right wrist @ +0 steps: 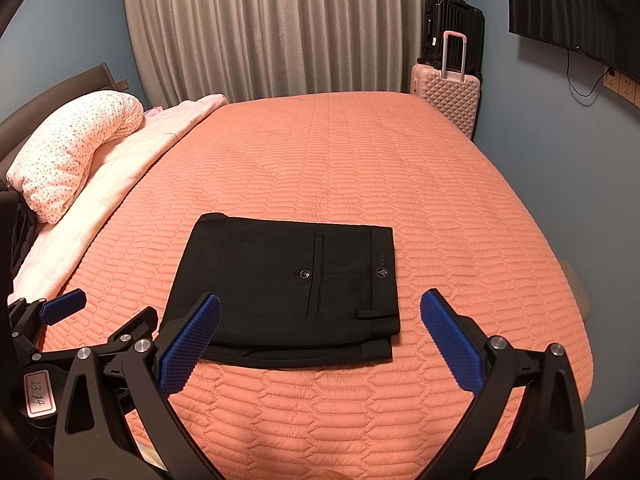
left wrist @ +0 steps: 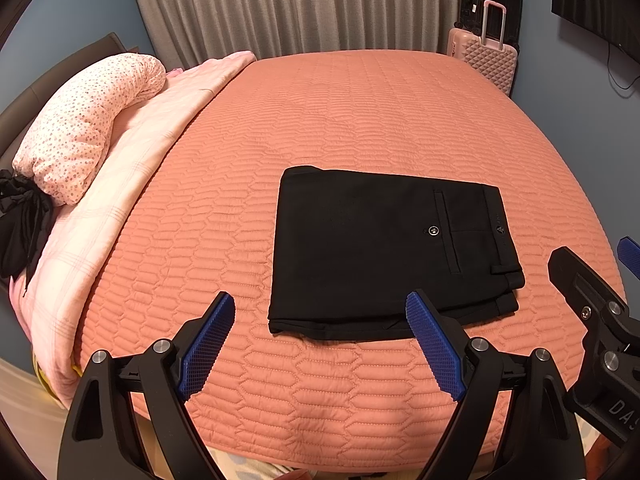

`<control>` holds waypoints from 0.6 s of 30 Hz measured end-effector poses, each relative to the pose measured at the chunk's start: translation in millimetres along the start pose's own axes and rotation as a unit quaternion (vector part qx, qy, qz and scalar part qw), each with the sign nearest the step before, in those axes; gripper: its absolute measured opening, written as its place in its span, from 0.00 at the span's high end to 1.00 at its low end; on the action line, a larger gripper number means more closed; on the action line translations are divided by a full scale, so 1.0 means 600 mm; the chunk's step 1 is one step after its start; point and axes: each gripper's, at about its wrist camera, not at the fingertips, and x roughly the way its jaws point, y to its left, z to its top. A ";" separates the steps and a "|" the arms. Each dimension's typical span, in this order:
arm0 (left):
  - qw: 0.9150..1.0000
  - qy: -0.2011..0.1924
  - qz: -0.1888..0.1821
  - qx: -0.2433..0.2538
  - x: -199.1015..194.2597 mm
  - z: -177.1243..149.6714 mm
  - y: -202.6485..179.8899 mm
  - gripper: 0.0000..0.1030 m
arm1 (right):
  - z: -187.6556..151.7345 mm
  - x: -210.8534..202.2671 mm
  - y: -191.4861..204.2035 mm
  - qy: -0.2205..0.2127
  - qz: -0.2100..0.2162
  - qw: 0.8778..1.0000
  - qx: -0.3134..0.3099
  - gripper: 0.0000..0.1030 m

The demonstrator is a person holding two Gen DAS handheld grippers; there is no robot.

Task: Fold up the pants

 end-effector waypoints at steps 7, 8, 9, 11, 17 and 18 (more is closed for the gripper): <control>1.000 -0.003 -0.009 0.008 -0.003 -0.001 0.004 0.17 | 0.001 -0.001 0.002 0.001 0.000 1.000 0.000 0.04; 1.000 -0.008 -0.011 0.010 -0.005 -0.002 0.003 0.17 | 0.002 -0.001 0.004 0.001 -0.001 1.000 0.000 0.04; 1.000 -0.012 -0.010 0.012 -0.005 -0.004 0.004 0.17 | 0.001 -0.001 0.005 0.001 -0.001 1.000 0.000 0.04; 1.000 -0.025 0.007 0.017 -0.007 -0.007 0.003 0.17 | 0.001 -0.001 0.007 0.002 -0.002 1.000 0.000 0.04; 0.999 -0.032 0.013 0.010 -0.006 -0.008 0.008 0.17 | 0.000 -0.001 0.007 0.001 -0.002 1.000 0.001 0.04; 0.999 -0.033 0.015 0.012 -0.005 -0.009 0.009 0.17 | -0.001 -0.001 0.006 0.001 -0.003 1.000 0.002 0.04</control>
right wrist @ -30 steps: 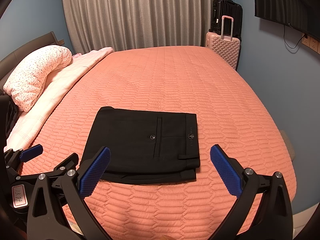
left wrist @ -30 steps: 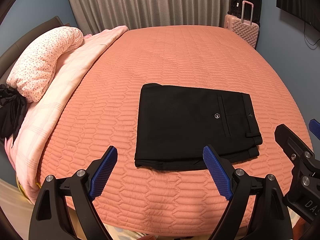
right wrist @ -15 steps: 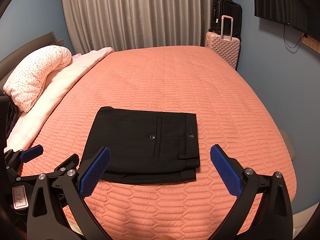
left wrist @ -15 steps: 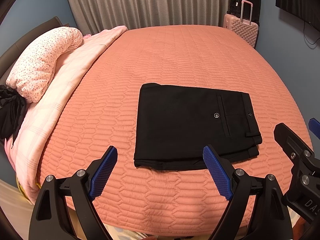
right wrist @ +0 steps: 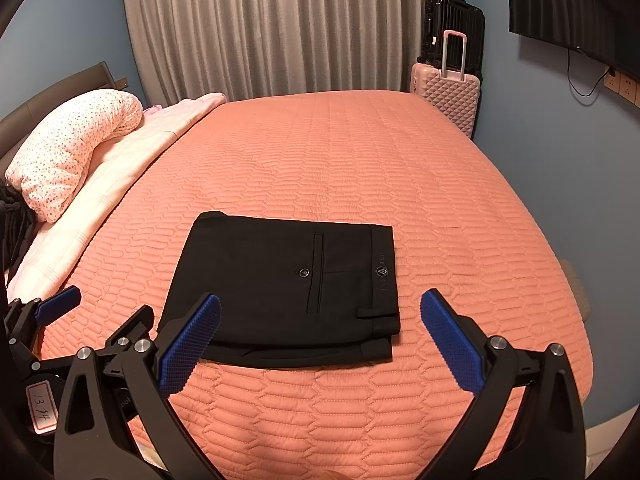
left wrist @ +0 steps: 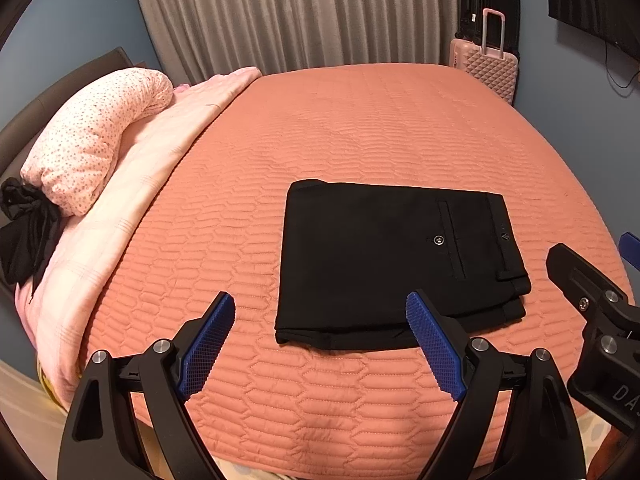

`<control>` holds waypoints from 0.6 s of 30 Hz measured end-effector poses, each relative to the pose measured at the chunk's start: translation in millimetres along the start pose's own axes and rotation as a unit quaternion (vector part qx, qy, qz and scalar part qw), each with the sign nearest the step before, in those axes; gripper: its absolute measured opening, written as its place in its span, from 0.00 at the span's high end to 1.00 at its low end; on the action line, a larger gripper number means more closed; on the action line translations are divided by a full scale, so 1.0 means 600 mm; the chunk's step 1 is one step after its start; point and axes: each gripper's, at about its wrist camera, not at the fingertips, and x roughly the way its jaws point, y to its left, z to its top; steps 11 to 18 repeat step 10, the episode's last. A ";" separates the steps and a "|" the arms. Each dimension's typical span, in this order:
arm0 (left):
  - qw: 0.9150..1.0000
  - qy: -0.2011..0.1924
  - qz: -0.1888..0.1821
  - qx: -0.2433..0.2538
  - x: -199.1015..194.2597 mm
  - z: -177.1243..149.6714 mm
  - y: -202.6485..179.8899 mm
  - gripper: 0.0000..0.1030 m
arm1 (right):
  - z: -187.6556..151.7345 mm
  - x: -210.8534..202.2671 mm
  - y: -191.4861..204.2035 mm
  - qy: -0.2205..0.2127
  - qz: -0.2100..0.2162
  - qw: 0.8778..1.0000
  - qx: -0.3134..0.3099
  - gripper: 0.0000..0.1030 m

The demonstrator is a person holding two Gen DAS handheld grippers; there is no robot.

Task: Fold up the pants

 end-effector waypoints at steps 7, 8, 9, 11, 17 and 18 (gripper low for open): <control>1.000 0.017 0.018 -0.010 0.013 0.003 0.011 0.17 | -0.003 0.001 -0.002 0.002 -0.003 1.000 0.002 0.04; 1.000 0.019 0.016 -0.012 0.013 0.003 0.013 0.17 | -0.004 0.001 -0.002 0.002 -0.003 1.000 0.002 0.04; 1.000 0.023 0.012 -0.015 0.015 0.003 0.015 0.17 | -0.004 0.001 -0.001 0.002 -0.003 1.000 0.001 0.04; 1.000 0.025 0.009 -0.017 0.015 0.001 0.016 0.17 | -0.004 0.001 -0.001 0.002 -0.003 1.000 0.001 0.04; 1.000 0.025 0.009 -0.017 0.015 0.001 0.016 0.17 | -0.004 0.001 -0.001 0.002 -0.003 1.000 0.001 0.04; 1.000 0.025 0.009 -0.017 0.015 0.001 0.016 0.17 | -0.004 0.001 -0.001 0.002 -0.003 1.000 0.001 0.04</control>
